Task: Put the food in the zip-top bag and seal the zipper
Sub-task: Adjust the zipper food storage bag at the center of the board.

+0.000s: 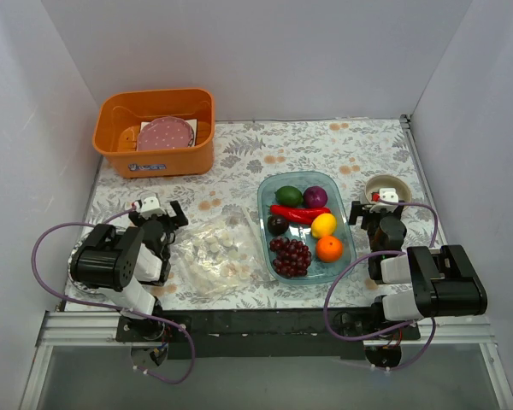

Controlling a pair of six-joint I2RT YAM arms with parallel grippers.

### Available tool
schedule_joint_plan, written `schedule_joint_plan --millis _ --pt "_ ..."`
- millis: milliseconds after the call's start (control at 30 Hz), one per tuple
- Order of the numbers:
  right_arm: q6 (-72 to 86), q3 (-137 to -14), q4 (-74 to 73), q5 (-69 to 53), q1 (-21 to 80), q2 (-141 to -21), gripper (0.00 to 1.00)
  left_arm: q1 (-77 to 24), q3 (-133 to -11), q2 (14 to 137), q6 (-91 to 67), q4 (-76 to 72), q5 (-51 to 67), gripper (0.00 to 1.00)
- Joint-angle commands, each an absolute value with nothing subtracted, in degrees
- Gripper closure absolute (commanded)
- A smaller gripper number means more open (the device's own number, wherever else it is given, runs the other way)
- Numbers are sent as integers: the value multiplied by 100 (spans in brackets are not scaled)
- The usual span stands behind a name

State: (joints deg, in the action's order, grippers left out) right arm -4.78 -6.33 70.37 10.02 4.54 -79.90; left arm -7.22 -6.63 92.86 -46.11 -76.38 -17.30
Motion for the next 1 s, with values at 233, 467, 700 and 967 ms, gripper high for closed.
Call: schedule_joint_plan --millis 233,467,700,967 --pt "-581 -1078 6122 870 466 -7437 2 -580 -721 8931 -4913 -7840 -1943 2" --pt "482 -2100 3184 1458 519 -6875 2 -677 -474 7467 -4930 -7169 -2416 2" --pt "1301 -2443 1644 1838 492 -6407 2 -642 -1352 5014 -7616 -3011 -3312 2" --pt "1318 -2769 1160 1258 492 -6776 2 -633 -2898 4517 -7998 173 -1320 2"
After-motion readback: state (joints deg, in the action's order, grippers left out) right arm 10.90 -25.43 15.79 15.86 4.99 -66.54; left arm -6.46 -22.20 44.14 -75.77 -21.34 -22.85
